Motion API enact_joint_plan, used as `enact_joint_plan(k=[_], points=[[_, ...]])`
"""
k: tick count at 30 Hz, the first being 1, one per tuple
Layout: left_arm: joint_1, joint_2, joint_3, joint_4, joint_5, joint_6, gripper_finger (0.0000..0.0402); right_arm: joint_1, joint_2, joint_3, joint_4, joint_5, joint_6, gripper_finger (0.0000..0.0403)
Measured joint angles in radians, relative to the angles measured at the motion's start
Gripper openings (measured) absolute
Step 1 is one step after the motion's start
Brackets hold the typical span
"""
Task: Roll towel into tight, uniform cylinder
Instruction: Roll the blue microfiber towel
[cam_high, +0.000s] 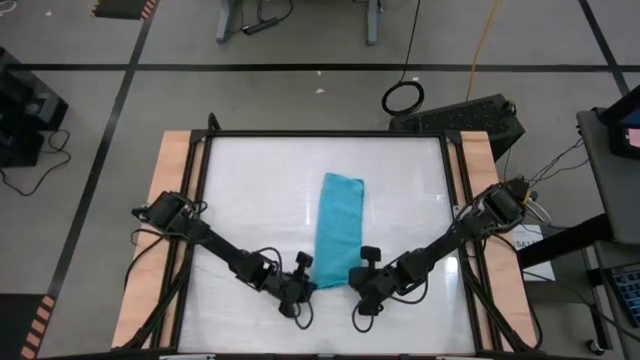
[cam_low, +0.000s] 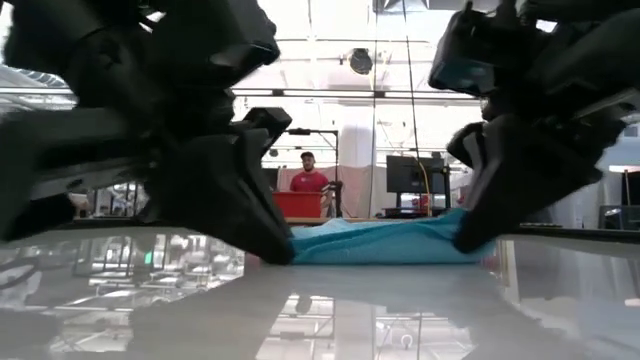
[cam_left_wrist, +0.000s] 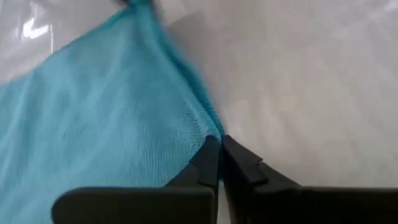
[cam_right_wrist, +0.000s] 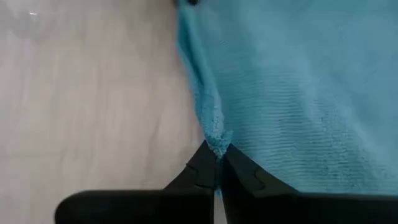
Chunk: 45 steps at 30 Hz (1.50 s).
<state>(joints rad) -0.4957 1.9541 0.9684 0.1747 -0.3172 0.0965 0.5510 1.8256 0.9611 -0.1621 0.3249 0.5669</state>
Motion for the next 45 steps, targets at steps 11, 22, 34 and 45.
enact_joint_plan(k=[11,22,34,45], points=[[0.121,-0.018,-0.001,0.025,0.334,-0.433,0.0006,0.003,-0.003,0.003,-0.03,-0.167,0.136,0.0],[0.158,-0.018,0.0,0.204,0.595,-0.642,0.0006,0.041,-0.05,0.0,-0.051,-0.198,0.172,0.0],[0.199,-0.02,0.005,0.197,0.669,-0.753,0.0006,0.053,-0.064,0.0,-0.074,-0.196,0.099,0.0036],[0.227,-0.021,0.005,0.199,0.677,-0.797,0.0006,0.158,-0.138,0.0,-0.138,-0.062,-0.008,0.0171]])
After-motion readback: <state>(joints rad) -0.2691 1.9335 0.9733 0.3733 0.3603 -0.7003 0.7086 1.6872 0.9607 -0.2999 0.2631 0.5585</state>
